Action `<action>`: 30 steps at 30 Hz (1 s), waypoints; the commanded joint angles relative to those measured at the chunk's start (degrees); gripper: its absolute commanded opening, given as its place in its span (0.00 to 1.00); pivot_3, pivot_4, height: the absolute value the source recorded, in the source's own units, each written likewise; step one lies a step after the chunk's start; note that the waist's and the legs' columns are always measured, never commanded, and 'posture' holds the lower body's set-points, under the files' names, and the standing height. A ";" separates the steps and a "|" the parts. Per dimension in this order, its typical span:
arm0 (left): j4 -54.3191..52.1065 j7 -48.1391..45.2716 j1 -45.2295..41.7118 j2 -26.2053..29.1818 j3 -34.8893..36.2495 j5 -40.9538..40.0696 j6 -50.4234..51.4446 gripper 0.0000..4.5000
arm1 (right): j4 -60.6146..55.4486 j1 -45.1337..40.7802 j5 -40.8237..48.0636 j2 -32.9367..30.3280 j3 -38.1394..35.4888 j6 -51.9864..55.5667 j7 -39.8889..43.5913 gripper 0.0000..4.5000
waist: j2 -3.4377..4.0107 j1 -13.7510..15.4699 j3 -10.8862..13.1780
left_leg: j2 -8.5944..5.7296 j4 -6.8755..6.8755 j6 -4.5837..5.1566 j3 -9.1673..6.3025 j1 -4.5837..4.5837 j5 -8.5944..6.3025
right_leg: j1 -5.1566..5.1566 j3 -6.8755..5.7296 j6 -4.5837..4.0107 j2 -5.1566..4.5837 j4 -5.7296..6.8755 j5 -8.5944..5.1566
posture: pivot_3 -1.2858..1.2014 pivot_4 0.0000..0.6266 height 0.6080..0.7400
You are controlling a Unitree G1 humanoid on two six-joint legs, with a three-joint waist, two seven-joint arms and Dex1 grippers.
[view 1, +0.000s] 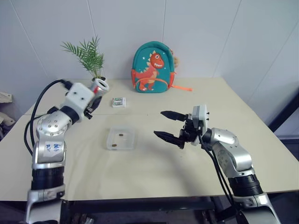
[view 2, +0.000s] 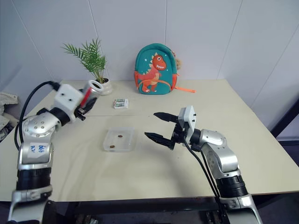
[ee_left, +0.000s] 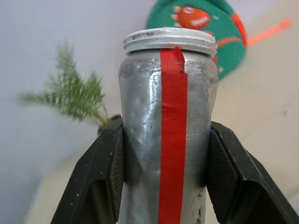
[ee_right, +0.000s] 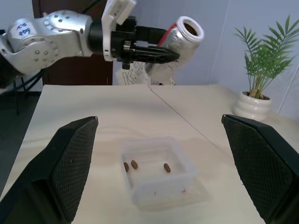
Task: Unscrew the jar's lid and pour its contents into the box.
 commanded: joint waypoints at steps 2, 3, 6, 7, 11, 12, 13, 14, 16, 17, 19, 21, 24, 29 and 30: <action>-2.12 7.27 3.45 -0.95 5.42 -3.70 0.07 0.44 | -0.60 -1.59 0.81 -0.50 -0.98 -0.34 0.59 1.00 | -0.01 0.09 0.00 | 0.00 0.03 -0.04 -0.01 0.01 0.02 | 0.00 0.01 -0.04 0.02 0.04 0.03 | 0.52 0.24 1.00; -1.28 7.93 4.03 -0.93 5.76 -4.50 -0.24 0.44 | -0.51 -1.75 0.76 -0.43 -0.92 -0.34 0.60 1.00 | -0.01 0.16 -0.01 | 0.00 0.04 -0.06 -0.01 0.01 0.04 | 0.00 0.01 -0.06 0.03 0.03 0.07 | 0.52 0.24 1.00; 1.87 9.66 4.94 -0.76 6.98 -6.96 -2.90 0.44 | -0.19 -2.24 0.60 -0.09 -0.74 -0.39 0.46 1.00 | -0.01 0.42 -0.01 | 0.00 0.15 -0.07 -0.01 0.00 0.06 | 0.03 0.01 -0.07 0.03 0.01 0.15 | 0.52 0.24 1.00; 3.55 9.86 5.30 -0.44 7.12 -7.45 -4.51 0.44 | -0.14 -2.41 0.59 0.08 -0.68 -0.38 0.36 1.00 | -0.02 0.45 -0.01 | 0.00 0.19 -0.07 -0.01 0.00 0.06 | 0.06 0.01 -0.07 0.04 -0.01 0.17 | 0.52 0.24 1.00; 11.17 9.81 4.82 0.40 8.18 -11.46 -6.06 0.44 | -0.49 -2.67 0.52 0.80 -0.33 -0.27 -0.20 1.00 | -0.02 0.41 -0.01 | 0.01 0.24 -0.07 -0.01 0.01 0.06 | 0.16 0.00 -0.05 0.04 -0.18 0.19 | 0.52 0.24 1.00; 13.16 10.37 4.91 1.10 7.78 -10.98 -7.78 0.44 | -0.59 -2.67 0.50 0.92 -0.27 -0.25 -0.30 1.00 | -0.03 0.42 -0.02 | 0.01 0.24 -0.07 -0.01 0.01 0.06 | 0.16 0.00 -0.04 0.04 -0.20 0.20 | 0.52 0.24 1.00; 15.38 10.84 4.70 1.55 7.84 -11.16 -9.36 0.44 | -0.69 -2.66 0.46 1.05 -0.21 -0.25 -0.45 1.00 | -0.03 0.41 -0.02 | 0.01 0.23 -0.07 -0.01 0.00 0.06 | 0.16 -0.01 -0.04 0.05 -0.24 0.20 | 0.52 0.24 1.00; 17.82 10.78 4.44 1.84 8.29 -12.00 -11.10 0.44 | -0.78 -2.66 0.46 1.21 -0.20 -0.25 -0.65 1.00 | -0.03 0.39 -0.02 | 0.01 0.21 -0.07 -0.01 0.00 0.06 | 0.16 -0.01 -0.03 0.05 -0.27 0.21 | 0.52 0.24 1.00; 22.39 9.89 3.47 1.62 10.32 -15.82 -12.93 0.44 | -0.92 -2.58 0.36 1.47 -0.21 -0.33 -1.05 1.00 | -0.04 0.41 -0.02 | 0.02 0.15 -0.07 -0.01 0.00 0.05 | 0.15 -0.01 -0.02 0.05 -0.30 0.23 | 0.52 0.24 1.00; 23.76 8.40 3.33 1.15 11.39 -18.56 -13.26 0.44 | -1.03 -2.52 0.34 1.54 -0.24 -0.32 -1.20 1.00 | -0.04 0.45 -0.02 | 0.02 0.13 -0.07 -0.01 -0.01 0.05 | 0.15 -0.01 -0.02 0.05 -0.32 0.23 | 0.52 0.24 1.00; 26.87 7.05 3.53 1.34 11.85 -20.85 -14.21 0.44 | -1.28 -2.45 0.41 1.61 -0.27 -0.17 -1.49 1.00 | -0.04 0.49 -0.03 | 0.02 0.06 -0.08 -0.01 -0.01 0.05 | 0.15 -0.02 -0.02 0.04 -0.36 0.23 | 0.52 0.24 1.00; 29.45 6.30 3.94 1.99 11.33 -21.00 -18.01 0.44 | -1.59 -2.39 0.58 1.60 -0.30 0.07 -1.76 1.00 | -0.04 0.54 -0.03 | 0.01 0.01 -0.07 -0.01 -0.01 0.05 | 0.15 -0.02 -0.01 0.03 -0.41 0.24 | 0.52 0.24 1.00; 32.32 5.35 5.02 2.11 10.57 -20.91 -24.50 0.44 | -1.91 -2.29 0.66 1.39 -0.31 0.36 -2.00 1.00 | -0.05 0.52 -0.03 | 0.02 -0.03 -0.08 -0.01 -0.02 0.05 | 0.15 -0.03 -0.01 0.03 -0.48 0.25 | 0.52 0.24 1.00; 37.91 4.01 5.82 1.47 11.03 -23.10 -30.66 0.44 | -2.11 -2.47 0.68 1.06 -0.45 0.80 -2.19 1.00 | -0.05 0.47 -0.04 | 0.02 -0.13 -0.08 0.01 -0.01 0.04 | 0.15 -0.04 -0.01 0.03 -0.59 0.26 | 0.52 0.24 1.00; 38.61 3.86 6.66 1.22 10.50 -22.85 -31.59 0.44 | -2.17 -2.55 0.70 0.98 -0.53 0.93 -2.24 1.00 | -0.05 0.47 -0.03 | 0.03 -0.14 -0.08 0.01 -0.01 0.04 | 0.15 -0.04 -0.01 0.03 -0.61 0.26 | 0.52 0.24 1.00</action>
